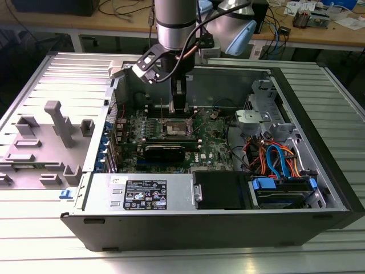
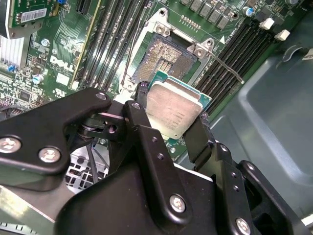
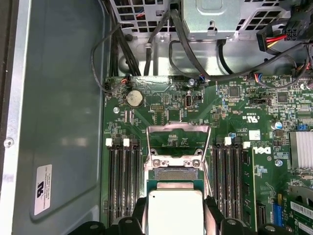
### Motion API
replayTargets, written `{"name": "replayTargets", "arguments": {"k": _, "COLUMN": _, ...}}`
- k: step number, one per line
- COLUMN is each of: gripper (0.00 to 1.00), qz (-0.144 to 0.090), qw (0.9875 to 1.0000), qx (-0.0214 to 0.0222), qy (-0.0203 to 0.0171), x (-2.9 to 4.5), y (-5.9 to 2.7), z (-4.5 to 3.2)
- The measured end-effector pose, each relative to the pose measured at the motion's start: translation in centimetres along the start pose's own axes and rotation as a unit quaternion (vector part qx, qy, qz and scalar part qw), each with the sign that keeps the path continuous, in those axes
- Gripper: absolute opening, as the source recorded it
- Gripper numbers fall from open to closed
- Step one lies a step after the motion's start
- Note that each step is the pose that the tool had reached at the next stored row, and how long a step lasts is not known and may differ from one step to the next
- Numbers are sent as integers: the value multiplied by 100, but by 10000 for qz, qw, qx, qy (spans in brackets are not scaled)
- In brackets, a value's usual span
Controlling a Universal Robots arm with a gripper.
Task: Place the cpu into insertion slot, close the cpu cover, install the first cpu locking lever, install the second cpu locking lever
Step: 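Place the cpu into insertion slot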
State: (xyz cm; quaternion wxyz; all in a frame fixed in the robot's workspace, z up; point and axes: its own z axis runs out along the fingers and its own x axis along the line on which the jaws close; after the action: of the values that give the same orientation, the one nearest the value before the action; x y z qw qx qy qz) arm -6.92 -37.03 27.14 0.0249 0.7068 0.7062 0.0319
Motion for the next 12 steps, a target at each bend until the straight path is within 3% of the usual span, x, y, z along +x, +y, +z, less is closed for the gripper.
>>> {"name": "replayTargets", "arguments": {"k": 12, "gripper": 55, "qz": 1, "qw": 10000, "qx": 1, "qy": 0, "x": -1, "y": -8, "z": 102}}
